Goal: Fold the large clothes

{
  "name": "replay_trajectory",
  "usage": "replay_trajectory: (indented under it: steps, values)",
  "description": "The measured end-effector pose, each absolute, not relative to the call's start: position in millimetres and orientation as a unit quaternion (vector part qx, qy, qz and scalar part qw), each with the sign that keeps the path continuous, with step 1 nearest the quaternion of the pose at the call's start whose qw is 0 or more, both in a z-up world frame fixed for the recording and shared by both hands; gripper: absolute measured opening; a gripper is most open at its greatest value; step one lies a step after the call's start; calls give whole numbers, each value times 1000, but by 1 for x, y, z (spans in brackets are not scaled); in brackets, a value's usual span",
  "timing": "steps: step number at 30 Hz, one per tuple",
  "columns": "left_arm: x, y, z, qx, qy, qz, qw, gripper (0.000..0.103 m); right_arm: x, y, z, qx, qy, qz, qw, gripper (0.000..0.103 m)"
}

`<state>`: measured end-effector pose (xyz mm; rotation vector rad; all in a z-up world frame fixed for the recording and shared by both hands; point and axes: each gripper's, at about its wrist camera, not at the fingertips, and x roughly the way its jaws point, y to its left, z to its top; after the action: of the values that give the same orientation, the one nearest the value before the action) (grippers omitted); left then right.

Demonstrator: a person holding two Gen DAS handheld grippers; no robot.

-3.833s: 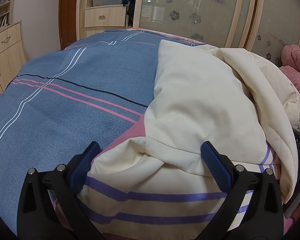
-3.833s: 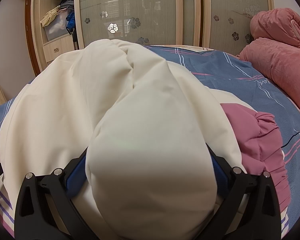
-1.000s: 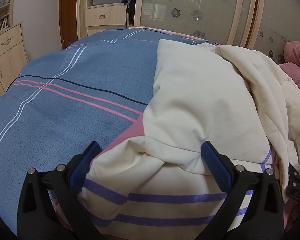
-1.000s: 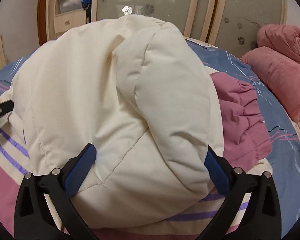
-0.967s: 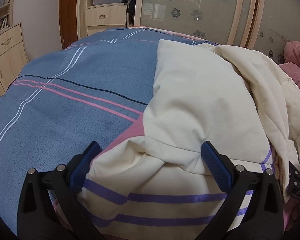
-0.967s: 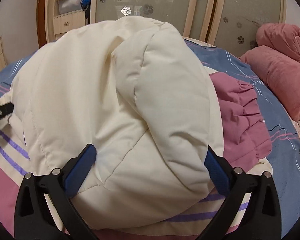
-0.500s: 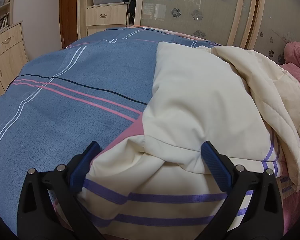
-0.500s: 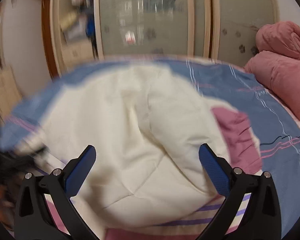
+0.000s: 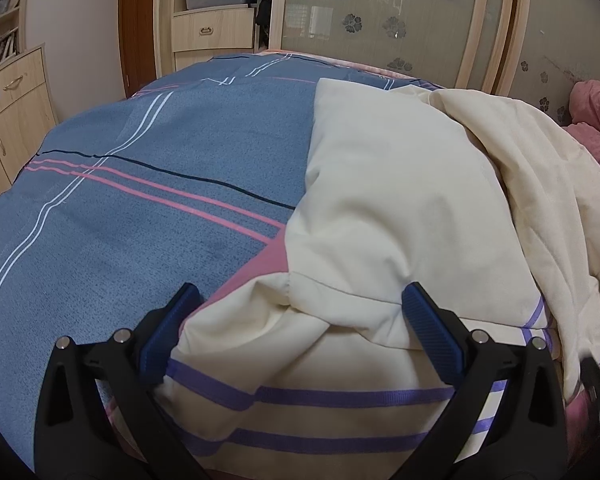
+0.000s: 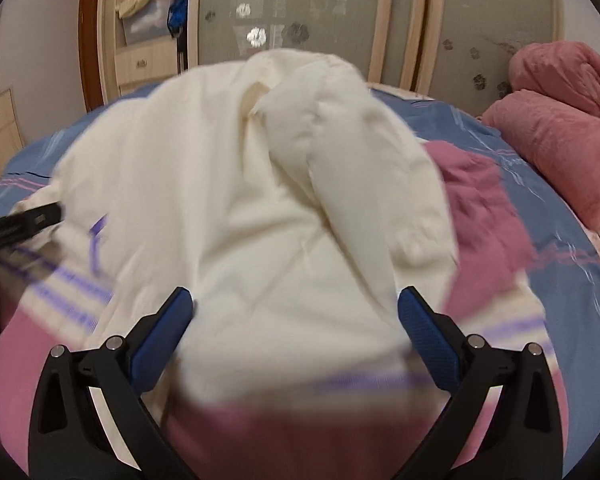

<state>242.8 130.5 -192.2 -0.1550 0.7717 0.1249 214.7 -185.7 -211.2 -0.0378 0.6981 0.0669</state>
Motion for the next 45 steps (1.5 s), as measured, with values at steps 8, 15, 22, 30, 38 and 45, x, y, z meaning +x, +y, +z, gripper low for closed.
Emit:
replay_trajectory:
  steps: [8, 15, 22, 30, 38, 45]
  values:
    - [211, 127, -183, -64, 374, 32, 925, 101, 114, -194, -235, -80, 385, 80, 916, 102]
    - [81, 163, -165, -70, 365, 29, 928, 101, 54, -292, -184, 3, 337, -6, 941, 102]
    - [23, 210, -192, -155, 457, 21, 875, 101, 40, -400, -213, 187, 410, -61, 890, 102]
    - [20, 178, -206, -168, 486, -14, 858, 101, 32, -379, -249, 195, 461, -41, 865, 102]
    - [26, 146, -212, -84, 498, 8, 863, 74, 33, -351, -260, 159, 482, -10, 862, 102]
    - [21, 147, -197, -79, 492, -21, 867, 16, 28, -351, -239, 171, 470, 64, 863, 33]
